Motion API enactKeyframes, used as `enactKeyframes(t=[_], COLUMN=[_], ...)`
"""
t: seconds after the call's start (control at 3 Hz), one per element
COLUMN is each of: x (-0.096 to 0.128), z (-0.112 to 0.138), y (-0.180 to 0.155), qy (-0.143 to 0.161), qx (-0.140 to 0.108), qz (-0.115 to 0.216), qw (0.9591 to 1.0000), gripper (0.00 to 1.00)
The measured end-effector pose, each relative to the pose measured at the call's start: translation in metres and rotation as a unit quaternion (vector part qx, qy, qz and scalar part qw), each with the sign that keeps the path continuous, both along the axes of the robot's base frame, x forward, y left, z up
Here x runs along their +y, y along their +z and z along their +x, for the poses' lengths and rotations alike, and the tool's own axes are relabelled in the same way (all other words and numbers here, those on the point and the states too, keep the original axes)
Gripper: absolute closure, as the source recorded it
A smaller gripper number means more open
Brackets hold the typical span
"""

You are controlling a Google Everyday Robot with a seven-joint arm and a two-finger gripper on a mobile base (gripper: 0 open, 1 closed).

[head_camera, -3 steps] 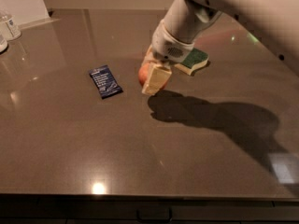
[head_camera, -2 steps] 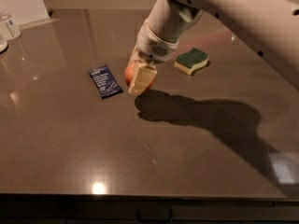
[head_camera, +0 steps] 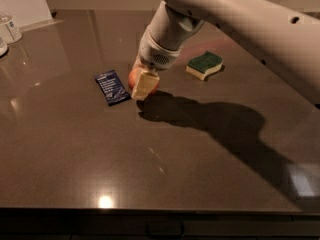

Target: Move apple near rxbar blueberry

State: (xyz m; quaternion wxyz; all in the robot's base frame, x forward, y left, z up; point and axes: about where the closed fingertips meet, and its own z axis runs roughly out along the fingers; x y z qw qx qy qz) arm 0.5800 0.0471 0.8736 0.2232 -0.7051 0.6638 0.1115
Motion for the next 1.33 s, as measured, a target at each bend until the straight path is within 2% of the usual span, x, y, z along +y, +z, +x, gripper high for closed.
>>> enactKeyframes(t=[0.33,0.67,1.0,1.33], x=[-0.008,-0.002,0.005,0.013], z=[0.012,0.013,0.013,0.013], y=[-0.007,-0.015,-0.02,-0.022], qy=[-0.018,-0.023,-0.025,-0.024], qx=[-0.017,-0.024,-0.03,-0.031], qz=[-0.003,0.0,0.003,0.005], qw=[0.9997,0.9994,0.9992,0.9992], gripper=[0.83,0.59,0.22,0.0])
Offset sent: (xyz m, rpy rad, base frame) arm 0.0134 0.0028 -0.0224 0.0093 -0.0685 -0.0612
